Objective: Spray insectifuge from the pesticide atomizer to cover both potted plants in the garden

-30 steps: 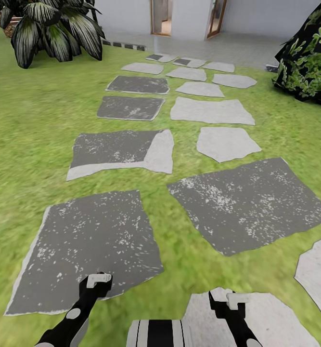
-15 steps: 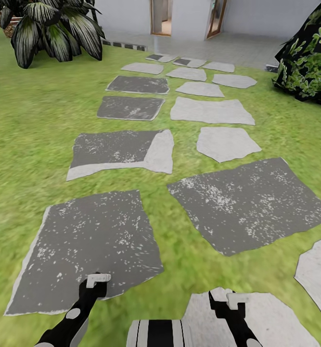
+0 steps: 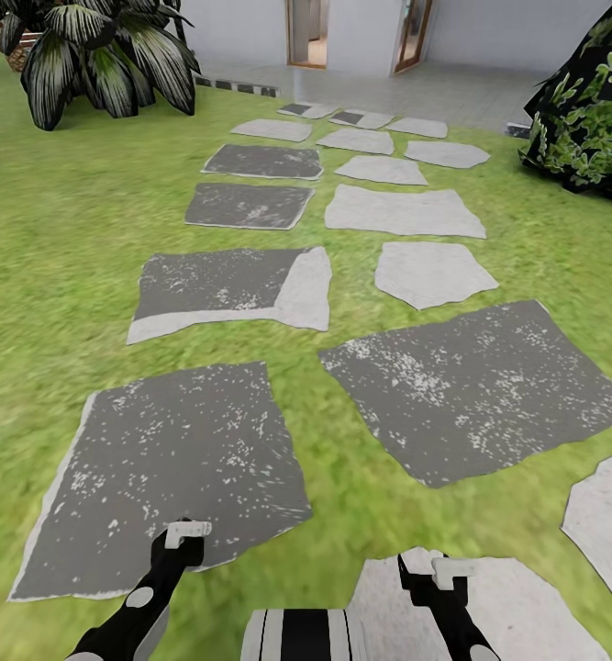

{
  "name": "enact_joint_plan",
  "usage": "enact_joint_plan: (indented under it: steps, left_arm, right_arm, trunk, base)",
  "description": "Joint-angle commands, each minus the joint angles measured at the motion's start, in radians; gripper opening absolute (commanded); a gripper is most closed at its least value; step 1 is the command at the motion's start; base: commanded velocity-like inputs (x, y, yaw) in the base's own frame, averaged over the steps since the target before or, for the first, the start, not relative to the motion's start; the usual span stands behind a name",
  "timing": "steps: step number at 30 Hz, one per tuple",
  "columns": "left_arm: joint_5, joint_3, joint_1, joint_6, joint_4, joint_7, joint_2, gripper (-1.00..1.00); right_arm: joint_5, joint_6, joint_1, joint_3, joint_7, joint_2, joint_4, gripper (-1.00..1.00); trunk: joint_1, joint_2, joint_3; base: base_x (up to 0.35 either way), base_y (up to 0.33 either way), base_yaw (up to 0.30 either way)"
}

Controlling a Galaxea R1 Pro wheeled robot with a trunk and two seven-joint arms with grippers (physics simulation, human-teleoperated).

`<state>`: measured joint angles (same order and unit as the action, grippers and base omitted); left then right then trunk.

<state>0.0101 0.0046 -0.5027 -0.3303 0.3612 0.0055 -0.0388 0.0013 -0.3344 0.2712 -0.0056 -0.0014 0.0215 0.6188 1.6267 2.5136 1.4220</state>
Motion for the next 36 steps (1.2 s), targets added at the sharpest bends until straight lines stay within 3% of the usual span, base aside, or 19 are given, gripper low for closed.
enact_joint_plan:
  steps: [1,3,36]
  left_arm:
    - [0.002,0.000,0.000,-0.003,-0.001,0.001,0.000,-1.00]
    - [0.002,0.000,0.000,-0.003,-0.001,0.001,0.000,-1.00]
    - [0.002,0.000,0.000,-0.002,-0.002,-0.007,-0.002,-1.00]
  right_arm:
    - [0.000,-0.003,0.000,-0.001,0.000,0.000,-0.001,1.00]
    - [0.000,-0.003,0.000,-0.001,0.000,0.000,-0.001,1.00]
    - [0.002,-0.002,0.000,0.001,0.004,0.001,-0.001,1.00]
  trunk:
    - [0.000,0.000,0.001]
    - [0.000,0.000,0.001]
    - [-0.015,-0.008,-0.127]
  base:
    - [0.000,0.000,0.000]
    - [0.000,0.000,0.000]
    - [0.000,0.000,0.000]
